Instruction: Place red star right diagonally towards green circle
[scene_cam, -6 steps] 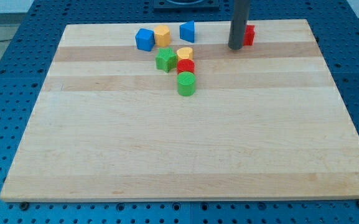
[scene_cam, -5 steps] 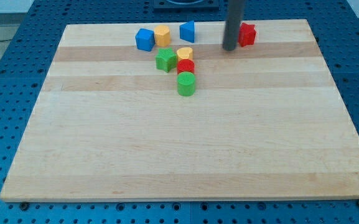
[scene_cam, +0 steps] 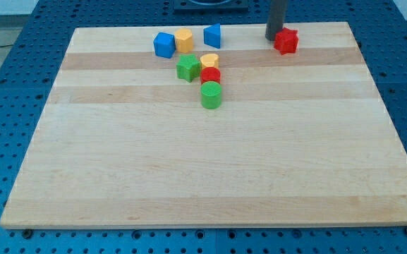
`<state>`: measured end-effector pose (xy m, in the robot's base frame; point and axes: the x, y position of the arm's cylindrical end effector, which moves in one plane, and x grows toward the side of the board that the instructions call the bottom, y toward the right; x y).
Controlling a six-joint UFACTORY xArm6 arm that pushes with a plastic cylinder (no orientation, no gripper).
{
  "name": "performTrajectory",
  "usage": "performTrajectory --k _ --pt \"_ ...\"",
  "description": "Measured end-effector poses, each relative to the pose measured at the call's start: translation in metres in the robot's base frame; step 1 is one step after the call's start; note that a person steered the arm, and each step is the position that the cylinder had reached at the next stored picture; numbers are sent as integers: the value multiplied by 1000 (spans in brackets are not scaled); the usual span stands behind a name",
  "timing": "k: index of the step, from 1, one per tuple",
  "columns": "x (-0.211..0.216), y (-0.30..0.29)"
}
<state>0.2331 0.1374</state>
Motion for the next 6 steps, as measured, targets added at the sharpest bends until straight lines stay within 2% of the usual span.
performTrajectory --k 3,6 --pt "-3 1" --pt "-1 50"
